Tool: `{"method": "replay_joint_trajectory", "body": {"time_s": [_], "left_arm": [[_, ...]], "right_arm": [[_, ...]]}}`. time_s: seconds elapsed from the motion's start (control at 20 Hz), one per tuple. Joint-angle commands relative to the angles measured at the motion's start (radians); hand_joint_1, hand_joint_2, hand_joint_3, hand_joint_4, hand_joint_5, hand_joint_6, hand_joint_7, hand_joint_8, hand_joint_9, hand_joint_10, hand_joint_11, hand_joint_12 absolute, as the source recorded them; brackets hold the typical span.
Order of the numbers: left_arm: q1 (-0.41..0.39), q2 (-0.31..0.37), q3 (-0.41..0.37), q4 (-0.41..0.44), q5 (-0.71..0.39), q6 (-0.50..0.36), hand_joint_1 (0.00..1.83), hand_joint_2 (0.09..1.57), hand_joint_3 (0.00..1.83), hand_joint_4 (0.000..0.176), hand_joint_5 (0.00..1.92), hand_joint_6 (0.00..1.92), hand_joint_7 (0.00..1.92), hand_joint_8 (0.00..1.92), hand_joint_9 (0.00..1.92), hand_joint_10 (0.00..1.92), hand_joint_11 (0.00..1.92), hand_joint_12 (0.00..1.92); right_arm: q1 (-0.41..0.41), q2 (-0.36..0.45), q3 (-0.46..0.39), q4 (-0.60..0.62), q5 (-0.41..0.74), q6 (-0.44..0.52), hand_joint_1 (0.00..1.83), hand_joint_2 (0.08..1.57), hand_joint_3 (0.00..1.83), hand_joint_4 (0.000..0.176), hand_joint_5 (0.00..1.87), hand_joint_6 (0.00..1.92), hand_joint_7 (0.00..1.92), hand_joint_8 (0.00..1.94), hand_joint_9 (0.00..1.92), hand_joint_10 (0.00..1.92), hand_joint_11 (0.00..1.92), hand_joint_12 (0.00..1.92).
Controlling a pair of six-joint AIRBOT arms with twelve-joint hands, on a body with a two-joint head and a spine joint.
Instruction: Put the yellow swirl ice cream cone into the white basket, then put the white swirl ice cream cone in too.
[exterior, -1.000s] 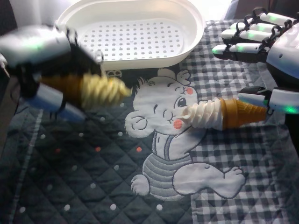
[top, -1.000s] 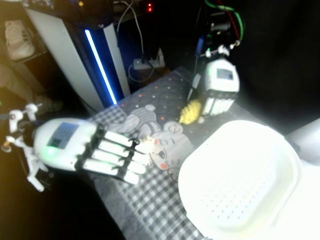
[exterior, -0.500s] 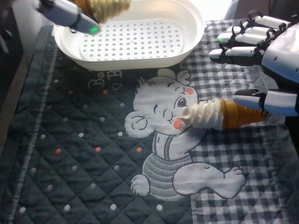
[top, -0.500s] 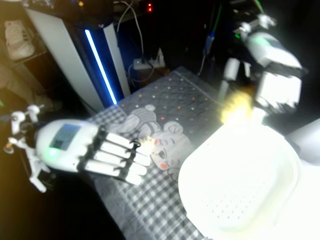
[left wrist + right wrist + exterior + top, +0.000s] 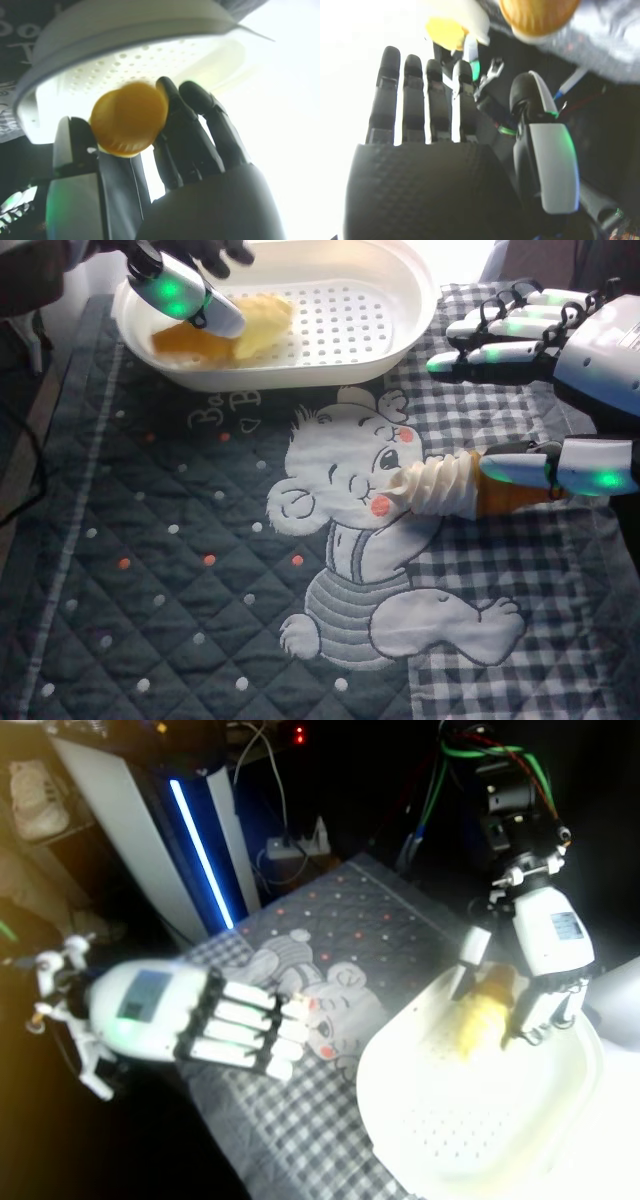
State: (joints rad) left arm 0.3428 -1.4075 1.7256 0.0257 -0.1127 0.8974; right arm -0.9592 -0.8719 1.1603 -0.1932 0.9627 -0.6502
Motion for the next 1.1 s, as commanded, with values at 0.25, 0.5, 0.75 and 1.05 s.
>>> {"method": "replay_joint_trajectory", "body": {"time_s": [0.25, 0.5, 0.75, 1.05], "left_arm": [[0.013, 0.153, -0.235, 0.071, -0.370, 0.000, 0.76, 0.92, 0.00, 0.086, 0.47, 0.00, 0.54, 0.00, 0.83, 0.02, 0.51, 1.35], [0.100, 0.332, -0.458, 0.121, -0.565, 0.002, 0.80, 0.89, 0.00, 0.133, 0.46, 0.00, 0.44, 0.00, 0.48, 0.00, 0.01, 1.31], [0.201, 0.406, -0.565, 0.106, -0.705, 0.002, 0.85, 0.86, 0.00, 0.067, 0.52, 0.00, 0.51, 0.00, 0.49, 0.00, 0.12, 0.95], [0.236, 0.421, -0.588, 0.085, -0.744, 0.001, 0.81, 0.91, 0.00, 0.044, 0.50, 0.00, 0.47, 0.00, 0.46, 0.00, 0.00, 1.14]], "right_arm": [[0.011, 0.003, 0.018, -0.007, 0.172, 0.100, 0.55, 0.98, 0.00, 0.125, 0.26, 0.00, 0.23, 0.00, 0.26, 0.00, 0.24, 0.26], [0.011, -0.030, 0.043, -0.033, 0.100, 0.103, 0.66, 0.86, 0.00, 0.175, 0.16, 0.00, 0.22, 0.00, 0.29, 0.00, 0.04, 0.75], [0.011, -0.066, 0.061, -0.075, 0.007, 0.103, 0.87, 0.84, 0.00, 0.176, 0.13, 0.01, 0.13, 0.00, 0.17, 0.00, 0.00, 0.64], [0.011, -0.098, 0.094, -0.093, -0.069, 0.103, 0.91, 0.80, 0.00, 0.133, 0.25, 0.01, 0.24, 0.01, 0.30, 0.02, 0.00, 0.95]]}}
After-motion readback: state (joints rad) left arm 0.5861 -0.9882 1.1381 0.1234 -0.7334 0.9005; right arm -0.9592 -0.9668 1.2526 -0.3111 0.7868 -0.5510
